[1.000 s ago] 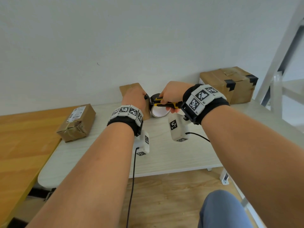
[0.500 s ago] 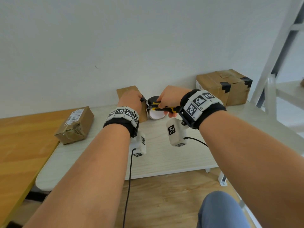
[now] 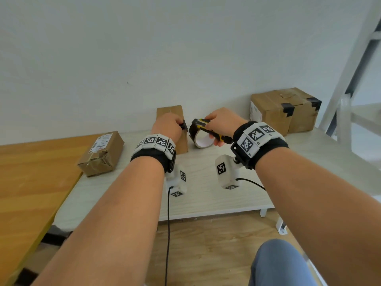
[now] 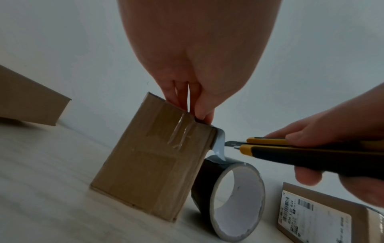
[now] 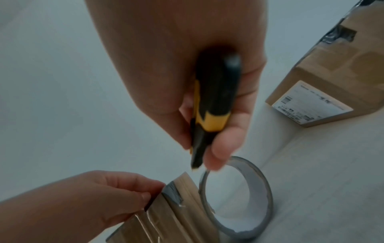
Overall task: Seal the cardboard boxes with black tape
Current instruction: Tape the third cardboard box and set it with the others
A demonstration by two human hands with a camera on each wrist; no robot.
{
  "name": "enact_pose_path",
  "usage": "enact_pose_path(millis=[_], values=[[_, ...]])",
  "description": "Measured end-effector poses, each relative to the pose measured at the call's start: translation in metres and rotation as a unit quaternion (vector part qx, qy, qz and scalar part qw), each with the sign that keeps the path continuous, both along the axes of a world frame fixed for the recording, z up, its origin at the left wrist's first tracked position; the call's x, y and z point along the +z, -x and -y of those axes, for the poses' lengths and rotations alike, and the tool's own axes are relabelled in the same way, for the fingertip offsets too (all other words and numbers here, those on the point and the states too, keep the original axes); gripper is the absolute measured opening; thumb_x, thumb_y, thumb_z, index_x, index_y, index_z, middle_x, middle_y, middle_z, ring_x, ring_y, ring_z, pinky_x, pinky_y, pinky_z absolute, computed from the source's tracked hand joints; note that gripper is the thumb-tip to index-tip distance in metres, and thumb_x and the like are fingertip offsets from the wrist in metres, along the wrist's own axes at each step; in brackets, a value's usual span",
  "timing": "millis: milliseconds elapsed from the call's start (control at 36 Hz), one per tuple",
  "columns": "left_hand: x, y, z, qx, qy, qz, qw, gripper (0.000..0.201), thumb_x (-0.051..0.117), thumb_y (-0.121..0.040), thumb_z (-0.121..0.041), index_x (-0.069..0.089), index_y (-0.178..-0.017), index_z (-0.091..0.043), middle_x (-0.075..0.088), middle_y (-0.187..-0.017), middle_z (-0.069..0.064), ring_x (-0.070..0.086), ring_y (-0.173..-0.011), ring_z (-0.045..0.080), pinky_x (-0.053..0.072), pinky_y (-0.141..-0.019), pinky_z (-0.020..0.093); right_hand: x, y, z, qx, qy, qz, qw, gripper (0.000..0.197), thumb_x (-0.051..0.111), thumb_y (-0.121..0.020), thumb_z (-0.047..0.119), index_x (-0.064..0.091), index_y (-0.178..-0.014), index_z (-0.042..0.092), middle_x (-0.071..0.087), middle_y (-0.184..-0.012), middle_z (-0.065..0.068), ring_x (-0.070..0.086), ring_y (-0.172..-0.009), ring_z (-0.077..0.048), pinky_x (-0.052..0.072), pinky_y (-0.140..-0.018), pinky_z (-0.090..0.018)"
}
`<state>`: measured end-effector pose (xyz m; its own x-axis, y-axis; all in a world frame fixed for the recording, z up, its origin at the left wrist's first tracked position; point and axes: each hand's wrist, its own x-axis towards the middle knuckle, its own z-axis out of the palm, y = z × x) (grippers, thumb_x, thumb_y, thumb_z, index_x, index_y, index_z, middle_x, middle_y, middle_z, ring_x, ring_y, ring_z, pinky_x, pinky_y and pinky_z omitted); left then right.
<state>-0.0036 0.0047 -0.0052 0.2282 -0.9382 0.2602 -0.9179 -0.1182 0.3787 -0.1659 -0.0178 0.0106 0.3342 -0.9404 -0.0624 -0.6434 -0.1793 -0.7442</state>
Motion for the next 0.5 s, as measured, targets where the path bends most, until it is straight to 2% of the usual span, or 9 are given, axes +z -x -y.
enact_pose_path(millis=[83, 111, 167, 222, 278, 333, 389, 444, 500], values=[[-0.002, -0.001, -0.002, -0.003, 0.009, 0.002, 1.000, 0.038, 0.041, -0.091, -0.001, 0.068, -0.116, -0.012, 0.062, -0.122, 0.010, 0.057, -0.109, 0.030, 0.045, -0.090, 0.033, -0.007, 0.005, 0.001, -0.050, 0.044, 0.036, 0.997, 0.028, 0.040, -0.094, 0.010, 0.060, -0.114, 0.009, 0.065, -0.077, -0.013, 0.064, -0.053, -0.026, 0.049, -0.043, -0.027], [-0.002, -0.002, -0.003, -0.005, 0.009, 0.006, 1.000, 0.038, 0.041, -0.090, -0.001, 0.069, -0.115, -0.011, 0.062, -0.121, 0.011, 0.058, -0.109, 0.030, 0.045, -0.088, 0.033, -0.009, 0.007, 0.002, -0.074, 0.054, 0.044, 0.995, 0.028, 0.039, -0.094, 0.011, 0.058, -0.115, 0.010, 0.063, -0.080, -0.012, 0.063, -0.057, -0.027, 0.047, -0.042, -0.026], [-0.002, -0.003, -0.003, -0.010, 0.005, 0.012, 1.000, 0.037, 0.042, -0.089, 0.000, 0.069, -0.113, -0.010, 0.063, -0.120, 0.011, 0.058, -0.108, 0.030, 0.045, -0.088, 0.033, -0.012, 0.010, 0.005, -0.108, 0.055, 0.043, 0.992, 0.033, 0.037, -0.093, 0.013, 0.054, -0.122, 0.010, 0.057, -0.091, -0.010, 0.059, -0.074, -0.027, 0.052, -0.058, -0.033], [-0.002, -0.005, -0.003, -0.017, 0.007, 0.011, 1.000, 0.037, 0.042, -0.091, -0.002, 0.069, -0.115, -0.011, 0.062, -0.123, 0.009, 0.057, -0.112, 0.029, 0.045, -0.092, 0.034, -0.015, 0.011, 0.004, -0.119, 0.040, 0.004, 0.992, 0.036, 0.035, -0.093, 0.010, 0.052, -0.125, 0.008, 0.055, -0.099, -0.013, 0.055, -0.084, -0.027, 0.050, -0.074, -0.038], [-0.002, -0.007, -0.001, -0.021, 0.012, 0.005, 1.000, 0.037, 0.042, -0.093, -0.005, 0.067, -0.119, -0.015, 0.059, -0.129, 0.005, 0.054, -0.117, 0.026, 0.044, -0.098, 0.033, -0.019, 0.011, 0.004, -0.112, 0.018, -0.053, 0.992, 0.036, 0.032, -0.095, 0.007, 0.054, -0.123, 0.005, 0.059, -0.110, -0.016, 0.054, -0.087, -0.030, 0.045, -0.076, -0.035], [-0.003, -0.009, -0.001, -0.024, 0.011, 0.001, 1.000, 0.039, 0.042, -0.093, -0.005, 0.065, -0.121, -0.017, 0.058, -0.132, 0.003, 0.053, -0.120, 0.025, 0.042, -0.101, 0.033, -0.027, 0.011, 0.005, -0.096, 0.015, -0.127, 0.987, 0.034, 0.032, -0.098, 0.011, 0.056, -0.121, 0.002, 0.060, -0.119, -0.015, 0.057, -0.097, -0.032, 0.043, -0.079, -0.034], [-0.003, -0.011, 0.000, -0.026, 0.003, -0.003, 1.000, 0.042, 0.040, -0.092, -0.003, 0.064, -0.123, -0.017, 0.057, -0.134, 0.003, 0.051, -0.122, 0.025, 0.041, -0.103, 0.033, -0.037, 0.011, 0.008, -0.092, 0.012, -0.183, 0.979, 0.030, 0.035, -0.100, 0.017, 0.058, -0.113, 0.002, 0.062, -0.110, -0.012, 0.058, -0.097, -0.031, 0.043, -0.079, -0.033], [-0.003, -0.012, 0.002, -0.030, -0.014, -0.003, 0.999, 0.045, 0.039, -0.092, 0.000, 0.062, -0.126, -0.018, 0.055, -0.136, 0.004, 0.050, -0.124, 0.025, 0.039, -0.105, 0.034, -0.045, 0.010, 0.009, -0.107, -0.005, -0.192, 0.975, 0.022, 0.040, -0.098, 0.019, 0.056, -0.093, 0.004, 0.058, -0.082, -0.007, 0.055, -0.077, -0.025, 0.042, -0.069, -0.031], [-0.002, -0.014, 0.003, -0.031, -0.028, -0.002, 0.999, 0.048, 0.039, -0.091, 0.003, 0.060, -0.128, -0.019, 0.054, -0.137, 0.004, 0.050, -0.125, 0.025, 0.038, -0.106, 0.033, -0.049, 0.008, 0.010, -0.109, -0.024, -0.199, 0.974, 0.028, 0.041, -0.098, 0.018, 0.049, -0.074, 0.006, 0.048, -0.069, -0.005, 0.051, -0.069, -0.023, 0.040, -0.068, -0.031]])
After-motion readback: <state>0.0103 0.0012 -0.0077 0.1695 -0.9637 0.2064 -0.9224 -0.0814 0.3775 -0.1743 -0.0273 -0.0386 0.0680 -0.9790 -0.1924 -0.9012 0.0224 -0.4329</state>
